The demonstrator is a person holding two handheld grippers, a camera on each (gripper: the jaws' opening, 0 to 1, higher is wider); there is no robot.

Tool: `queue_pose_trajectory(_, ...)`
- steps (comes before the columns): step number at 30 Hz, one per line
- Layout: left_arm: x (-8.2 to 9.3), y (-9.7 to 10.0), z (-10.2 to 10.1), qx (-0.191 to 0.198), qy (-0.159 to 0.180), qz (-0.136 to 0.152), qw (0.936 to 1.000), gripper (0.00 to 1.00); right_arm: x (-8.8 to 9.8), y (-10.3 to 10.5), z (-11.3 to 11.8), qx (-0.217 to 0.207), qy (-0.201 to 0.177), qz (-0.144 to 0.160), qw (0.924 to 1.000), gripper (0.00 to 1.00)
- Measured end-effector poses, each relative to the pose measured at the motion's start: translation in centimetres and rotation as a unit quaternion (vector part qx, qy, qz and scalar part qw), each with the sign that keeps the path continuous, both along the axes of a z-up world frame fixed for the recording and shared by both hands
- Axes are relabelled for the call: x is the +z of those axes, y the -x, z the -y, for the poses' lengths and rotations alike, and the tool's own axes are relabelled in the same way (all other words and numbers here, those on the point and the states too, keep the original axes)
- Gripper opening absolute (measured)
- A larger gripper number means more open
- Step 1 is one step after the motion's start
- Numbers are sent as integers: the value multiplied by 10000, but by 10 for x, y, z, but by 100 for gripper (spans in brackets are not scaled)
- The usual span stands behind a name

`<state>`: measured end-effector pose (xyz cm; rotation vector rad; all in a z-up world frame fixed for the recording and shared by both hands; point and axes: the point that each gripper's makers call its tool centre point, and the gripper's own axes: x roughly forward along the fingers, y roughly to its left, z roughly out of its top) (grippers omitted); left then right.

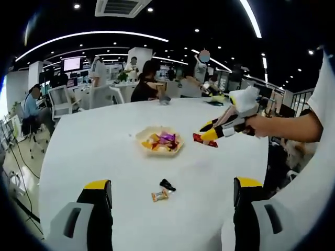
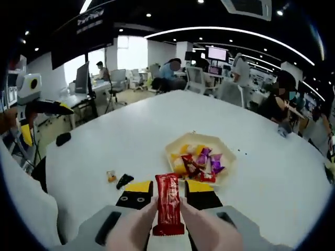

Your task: Place the target food into the container with the food tongs after gripping and lifting it, then release it inside without dropping or visibly crushing the food.

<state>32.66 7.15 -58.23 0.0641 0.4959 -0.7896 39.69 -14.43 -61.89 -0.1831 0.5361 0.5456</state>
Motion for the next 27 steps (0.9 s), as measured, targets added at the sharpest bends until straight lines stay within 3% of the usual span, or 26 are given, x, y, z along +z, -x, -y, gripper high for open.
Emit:
queue_pose_trajectory(8, 0, 1, 17, -278, -5, 17, 9996, 97, 2, 37, 46, -740, -198, -13, 9971, 23)
queue_pose_trajectory(12, -1, 3, 21, -348, -16, -7, 9994, 97, -1, 48, 57, -996, -329, -63, 9945, 23)
queue_pose_trajectory(20, -3, 7, 24, -397, -84, -47, 9992, 97, 1, 45, 52, -884, -292, -49, 9956, 23)
queue_pose_trajectory(27, -3, 6, 17, -267, -126, -73, 9995, 96, 14, 16, 49, -676, -155, 38, 9976, 23)
